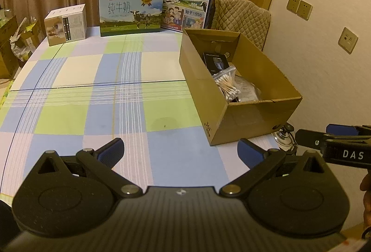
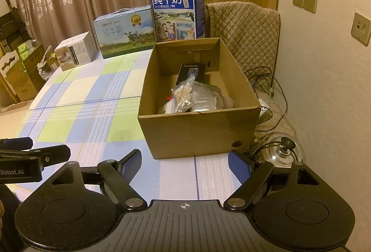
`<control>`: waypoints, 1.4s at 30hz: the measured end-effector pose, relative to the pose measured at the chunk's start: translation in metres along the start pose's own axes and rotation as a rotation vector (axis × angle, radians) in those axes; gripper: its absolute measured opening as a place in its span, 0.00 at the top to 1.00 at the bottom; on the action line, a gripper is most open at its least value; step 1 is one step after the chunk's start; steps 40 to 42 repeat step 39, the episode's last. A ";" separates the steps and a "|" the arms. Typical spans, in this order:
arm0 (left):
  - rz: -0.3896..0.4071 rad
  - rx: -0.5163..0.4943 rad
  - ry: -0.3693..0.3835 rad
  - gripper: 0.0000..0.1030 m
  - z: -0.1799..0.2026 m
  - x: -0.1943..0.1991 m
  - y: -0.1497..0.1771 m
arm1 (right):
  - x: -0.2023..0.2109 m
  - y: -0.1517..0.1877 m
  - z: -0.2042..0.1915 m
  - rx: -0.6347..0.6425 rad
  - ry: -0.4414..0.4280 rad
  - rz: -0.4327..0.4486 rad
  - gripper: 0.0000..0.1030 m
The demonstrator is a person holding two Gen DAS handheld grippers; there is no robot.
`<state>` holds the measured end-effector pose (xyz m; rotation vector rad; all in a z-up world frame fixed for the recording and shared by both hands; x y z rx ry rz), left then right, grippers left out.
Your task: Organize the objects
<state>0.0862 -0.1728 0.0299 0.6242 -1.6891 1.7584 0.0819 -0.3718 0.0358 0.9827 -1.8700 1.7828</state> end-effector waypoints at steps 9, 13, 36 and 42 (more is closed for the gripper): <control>0.002 -0.003 -0.001 0.01 0.001 0.000 -0.001 | 0.000 0.000 0.000 -0.001 -0.001 0.001 0.23; 0.006 -0.008 0.000 0.01 0.002 0.000 -0.001 | 0.000 -0.001 -0.001 -0.002 0.000 0.001 0.23; 0.009 -0.023 0.003 0.01 0.005 -0.002 0.001 | -0.001 -0.002 -0.001 -0.003 -0.003 0.001 0.23; 0.015 -0.010 -0.007 0.01 0.003 -0.002 0.002 | 0.000 -0.002 -0.002 -0.004 -0.002 0.002 0.23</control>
Point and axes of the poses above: each gripper's, at about its wrist camera, not at the fingertips, and x roughly against the way its jaws point, z to its right, y to its underside, the point moved 5 cm from there along -x, roughly the way its jaws point, and after that the axes turned 4 degrees about -y, right-handed, at the moved point
